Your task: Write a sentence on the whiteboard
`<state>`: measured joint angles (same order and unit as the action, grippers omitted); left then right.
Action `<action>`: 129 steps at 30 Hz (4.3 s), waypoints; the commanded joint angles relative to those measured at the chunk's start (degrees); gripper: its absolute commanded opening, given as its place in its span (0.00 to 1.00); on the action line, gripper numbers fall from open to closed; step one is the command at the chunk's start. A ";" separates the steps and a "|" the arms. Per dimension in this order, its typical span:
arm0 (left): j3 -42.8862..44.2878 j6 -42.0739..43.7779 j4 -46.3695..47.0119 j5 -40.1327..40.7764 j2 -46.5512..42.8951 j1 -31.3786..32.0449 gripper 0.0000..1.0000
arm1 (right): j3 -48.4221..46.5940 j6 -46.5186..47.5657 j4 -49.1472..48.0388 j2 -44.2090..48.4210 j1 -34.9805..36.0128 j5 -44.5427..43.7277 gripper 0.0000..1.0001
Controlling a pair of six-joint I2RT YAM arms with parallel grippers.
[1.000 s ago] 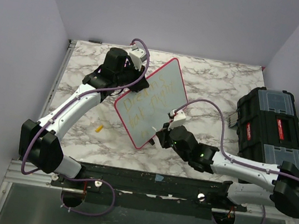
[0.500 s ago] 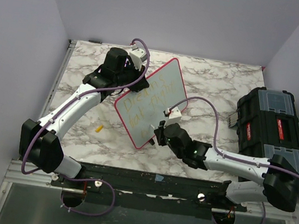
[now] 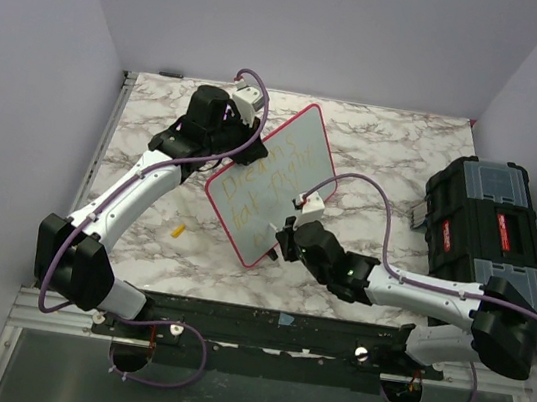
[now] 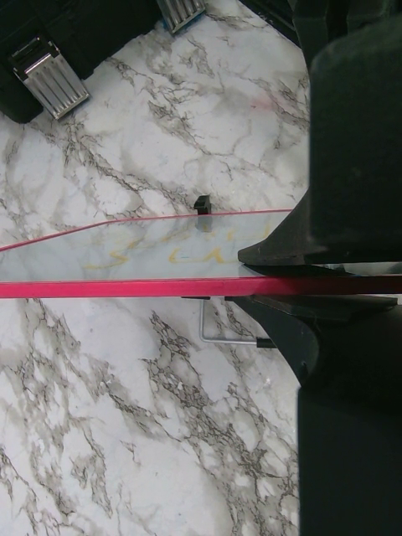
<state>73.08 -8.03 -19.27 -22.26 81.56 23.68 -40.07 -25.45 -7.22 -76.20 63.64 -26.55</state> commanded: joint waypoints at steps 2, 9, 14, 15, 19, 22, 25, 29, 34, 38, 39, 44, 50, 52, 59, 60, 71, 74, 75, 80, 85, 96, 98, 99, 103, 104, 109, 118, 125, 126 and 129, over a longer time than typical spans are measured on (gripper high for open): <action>-2.24 7.24 -3.96 3.45 2.37 1.02 0.00 | 1.89 0.48 -2.28 0.40 -0.12 4.10 0.01; -2.33 7.24 -3.76 3.50 2.08 1.02 0.00 | 2.83 1.16 -1.88 -0.17 -0.17 6.80 0.01; -2.45 7.24 -3.82 3.45 1.93 1.02 0.00 | 2.85 0.98 -1.31 -0.76 -0.16 5.62 0.01; -2.43 7.24 -3.81 3.45 1.82 1.02 0.00 | 2.80 0.78 -0.99 -0.92 -0.15 5.04 0.01; -2.42 7.24 -3.77 3.44 1.75 1.02 0.00 | 2.31 0.78 0.31 -1.52 -0.15 2.91 0.01; -2.44 7.24 -3.81 3.45 1.76 1.02 0.00 | 1.92 1.26 1.15 -2.17 -0.13 1.83 0.01; -2.41 7.24 -3.77 3.45 1.75 1.02 0.00 | 1.71 1.32 1.55 -2.46 -0.15 1.05 0.01; -2.42 7.24 -3.76 3.45 1.89 1.01 0.00 | 1.98 0.93 1.81 -2.46 -0.18 0.07 0.01; -2.41 7.24 -3.80 3.45 2.01 1.02 0.00 | 1.37 0.75 1.88 -2.20 -0.16 -2.16 0.01; -2.41 7.24 -3.77 3.41 2.02 1.02 0.00 | -0.13 1.22 2.31 -2.42 -0.16 -4.22 0.01; -2.41 7.24 -3.76 3.45 1.95 1.02 0.00 | -0.75 1.57 2.39 -2.52 -0.13 -4.61 0.01; -2.41 7.24 -3.80 3.43 2.04 0.99 0.00 | -3.89 4.29 2.72 -3.58 -0.17 -5.91 0.01; -2.42 7.24 -3.72 3.45 2.11 1.01 0.00 | -6.51 5.40 3.09 -4.07 -0.14 -4.13 0.01; -2.43 7.24 -3.73 3.45 2.11 1.02 0.00 | -6.63 5.23 3.10 -4.13 -0.11 -2.29 0.01; -2.33 7.20 -3.67 3.43 2.15 1.01 0.00 | -5.36 5.23 2.79 -3.99 -0.17 3.27 0.01; -2.33 7.24 -3.74 3.43 2.20 1.02 0.00 | -5.35 5.09 3.00 -4.03 -0.10 4.05 0.01; -2.36 7.24 -3.72 3.45 2.14 1.02 0.00 | -3.92 3.36 2.61 -4.12 -0.12 8.15 0.01; -2.33 7.24 -3.73 3.41 2.13 0.99 0.00 | -3.45 3.13 2.40 -3.97 -0.18 8.54 0.01; -2.35 7.22 -3.73 3.45 2.19 1.01 0.00 | -3.35 2.99 2.39 -3.91 -0.17 8.67 0.01; -2.33 7.24 -3.70 3.44 2.14 1.02 0.00 | -2.90 2.68 2.00 -3.43 -0.09 9.26 0.01; -2.37 7.24 -3.73 3.45 2.11 1.02 0.00 | -2.82 2.66 2.27 -3.01 -0.10 9.17 0.01; -2.50 7.23 -3.69 3.36 1.65 1.02 0.00 | -0.08 2.35 5.16 4.98 -0.13 3.72 0.01; -2.56 7.24 -3.66 3.36 1.50 1.01 0.00 | 0.16 2.80 5.44 6.03 -0.17 2.02 0.01; -2.60 7.24 -3.68 3.32 1.38 1.02 0.00 | 0.08 2.93 5.76 6.32 -0.24 1.12 0.01; -2.52 7.20 -3.68 3.25 1.38 1.08 0.00 | -0.70 2.87 6.76 6.19 -1.09 -2.31 0.01; -2.51 7.15 -3.74 3.19 1.40 1.08 0.00 | -0.99 2.87 6.78 6.10 -1.35 -2.90 0.01; -2.50 7.15 -3.74 3.10 1.50 1.10 0.00 | -2.00 3.11 6.70 4.53 -2.52 -3.56 0.01; -2.34 7.15 -3.71 2.95 1.76 1.10 0.00 | -2.37 3.46 5.04 3.24 -4.28 -2.57 0.01; -2.41 7.15 -3.59 2.92 1.57 1.10 0.00 | -3.69 4.14 4.41 2.15 -4.75 -1.37 0.01; -2.44 7.11 -3.66 2.79 1.50 1.10 0.00 | -3.99 4.24 4.41 1.94 -4.89 -1.27 0.01; -2.51 7.07 -3.52 2.55 1.32 1.10 0.00 | -4.61 4.37 4.34 1.53 -5.04 -1.06 0.01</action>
<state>73.06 -8.08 -19.33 -21.76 81.54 23.70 -42.37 -21.91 -1.34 -73.78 59.11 -27.75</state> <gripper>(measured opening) 0.142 0.111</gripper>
